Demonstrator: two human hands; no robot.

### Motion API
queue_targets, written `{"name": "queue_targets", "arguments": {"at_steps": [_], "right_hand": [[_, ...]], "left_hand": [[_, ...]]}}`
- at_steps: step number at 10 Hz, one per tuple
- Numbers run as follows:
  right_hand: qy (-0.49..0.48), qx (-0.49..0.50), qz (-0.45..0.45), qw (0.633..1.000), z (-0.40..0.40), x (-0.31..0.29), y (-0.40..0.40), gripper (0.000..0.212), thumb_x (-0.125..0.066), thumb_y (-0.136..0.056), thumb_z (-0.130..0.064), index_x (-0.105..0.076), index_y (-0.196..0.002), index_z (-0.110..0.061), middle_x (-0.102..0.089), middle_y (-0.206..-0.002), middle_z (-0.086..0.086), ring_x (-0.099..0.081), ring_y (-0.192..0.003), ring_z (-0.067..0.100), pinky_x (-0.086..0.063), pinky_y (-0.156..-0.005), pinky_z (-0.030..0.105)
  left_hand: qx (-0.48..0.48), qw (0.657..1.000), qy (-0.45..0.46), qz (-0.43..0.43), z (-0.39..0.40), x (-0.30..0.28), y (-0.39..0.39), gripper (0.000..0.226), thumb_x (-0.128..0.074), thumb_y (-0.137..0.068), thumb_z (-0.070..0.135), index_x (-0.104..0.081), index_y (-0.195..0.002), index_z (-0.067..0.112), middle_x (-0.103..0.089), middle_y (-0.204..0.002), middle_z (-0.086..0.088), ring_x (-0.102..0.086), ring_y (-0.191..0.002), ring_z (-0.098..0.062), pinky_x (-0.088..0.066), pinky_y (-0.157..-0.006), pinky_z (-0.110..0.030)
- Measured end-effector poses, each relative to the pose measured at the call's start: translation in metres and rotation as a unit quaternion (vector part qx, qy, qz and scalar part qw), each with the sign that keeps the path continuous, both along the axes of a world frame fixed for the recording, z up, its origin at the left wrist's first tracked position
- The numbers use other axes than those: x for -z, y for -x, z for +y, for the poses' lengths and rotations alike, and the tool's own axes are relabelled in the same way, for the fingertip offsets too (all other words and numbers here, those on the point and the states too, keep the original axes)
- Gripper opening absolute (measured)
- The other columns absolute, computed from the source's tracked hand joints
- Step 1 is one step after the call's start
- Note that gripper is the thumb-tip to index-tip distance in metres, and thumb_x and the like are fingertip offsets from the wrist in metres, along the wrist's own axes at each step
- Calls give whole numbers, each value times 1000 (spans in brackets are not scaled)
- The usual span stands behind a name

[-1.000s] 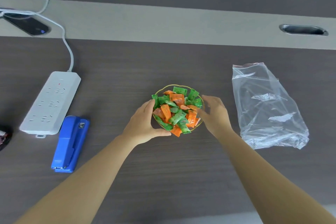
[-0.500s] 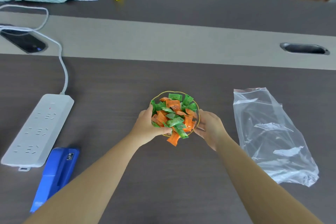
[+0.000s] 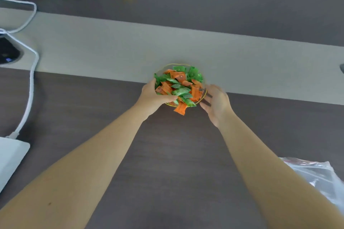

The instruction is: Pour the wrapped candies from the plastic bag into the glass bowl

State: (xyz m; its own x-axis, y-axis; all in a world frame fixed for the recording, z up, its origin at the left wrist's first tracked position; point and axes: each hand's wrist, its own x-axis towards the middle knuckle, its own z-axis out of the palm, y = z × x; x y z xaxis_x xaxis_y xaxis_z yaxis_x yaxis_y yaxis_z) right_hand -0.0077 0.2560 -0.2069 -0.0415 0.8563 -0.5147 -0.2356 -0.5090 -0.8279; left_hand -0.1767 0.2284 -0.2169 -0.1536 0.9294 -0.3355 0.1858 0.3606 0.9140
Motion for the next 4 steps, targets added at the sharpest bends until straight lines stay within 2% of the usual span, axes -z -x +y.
{"name": "queue_targets", "arguments": {"at_steps": [1, 2, 3, 4], "right_hand": [[-6, 10, 29, 1000, 37, 0, 7, 57, -49, -88, -12, -26, -140, -7, -57, -101, 6, -57, -96, 19, -40, -102, 35], [-26, 20, 64, 997, 63, 1, 12, 58, -45, -90, -9, -20, -142, -6, -55, -112, 6, -55, -107, 19, -35, -109, 35], [-47, -1, 47, 998, 77, 6, 13, 60, -42, -90, -8, -16, -144, -8, -42, -142, 8, -37, -134, 21, -27, -115, 35], [-58, -23, -71, 995, 70, 6, 10, 64, -46, -90, -18, -14, -146, -14, -24, -155, 4, -25, -141, 18, -23, -114, 35]], "left_hand": [[-14, 999, -29, -35, 41, 1, 0, 63, -77, -62, 8, -50, -120, 8, -61, -115, -9, -59, -106, -21, -47, -99, -37], [-25, 997, -43, -51, 65, 1, -1, 64, -75, -64, 5, -49, -122, 7, -63, -112, -8, -60, -103, -20, -50, -86, -26], [-18, 997, -50, -57, 84, 6, 0, 61, -73, -67, 4, -48, -123, 9, -63, -112, -4, -60, -101, -16, -48, -87, -22], [-17, 998, -66, -15, 74, -6, -7, 62, -70, -73, 7, -44, -130, 8, -58, -120, -1, -53, -106, -10, -45, -94, -18]]}}
